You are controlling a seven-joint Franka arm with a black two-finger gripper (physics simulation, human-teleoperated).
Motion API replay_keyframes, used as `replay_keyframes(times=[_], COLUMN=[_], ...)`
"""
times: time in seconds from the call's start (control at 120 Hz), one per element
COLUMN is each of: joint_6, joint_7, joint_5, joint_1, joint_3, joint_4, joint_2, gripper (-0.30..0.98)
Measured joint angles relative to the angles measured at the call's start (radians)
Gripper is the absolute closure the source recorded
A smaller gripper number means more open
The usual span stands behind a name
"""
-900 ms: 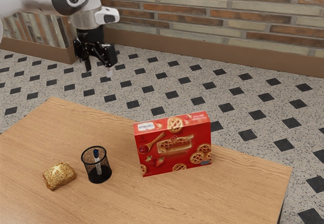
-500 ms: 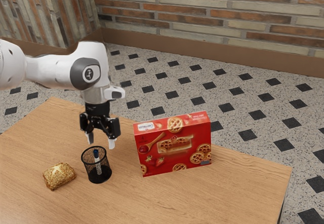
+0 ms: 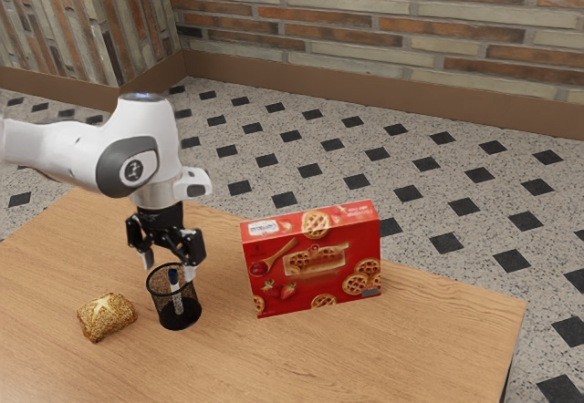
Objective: Take the marker out of the pen holder and place it to the left of the pen holder.
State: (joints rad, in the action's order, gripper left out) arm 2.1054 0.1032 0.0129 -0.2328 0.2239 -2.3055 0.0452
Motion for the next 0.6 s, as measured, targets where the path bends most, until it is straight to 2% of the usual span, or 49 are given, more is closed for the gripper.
replay_keyframes(times=[0.142, 0.275, 0.45, 0.6], joint_6=[0.190, 0.312, 0.390, 0.400], joint_7=[0.002, -0.003, -0.007, -0.012], joint_5=[0.007, 0.014, 0.017, 0.019], joint_1=[-0.023, -0.022, -0.027, -0.018], joint_3=[-0.003, -0.003, 0.002, 0.021], joint_4=[-0.091, -0.131, -0.223, -0.240], joint_2=[0.021, 0.046, 0.102, 0.136], gripper=[0.02, 0.02, 0.02, 0.02])
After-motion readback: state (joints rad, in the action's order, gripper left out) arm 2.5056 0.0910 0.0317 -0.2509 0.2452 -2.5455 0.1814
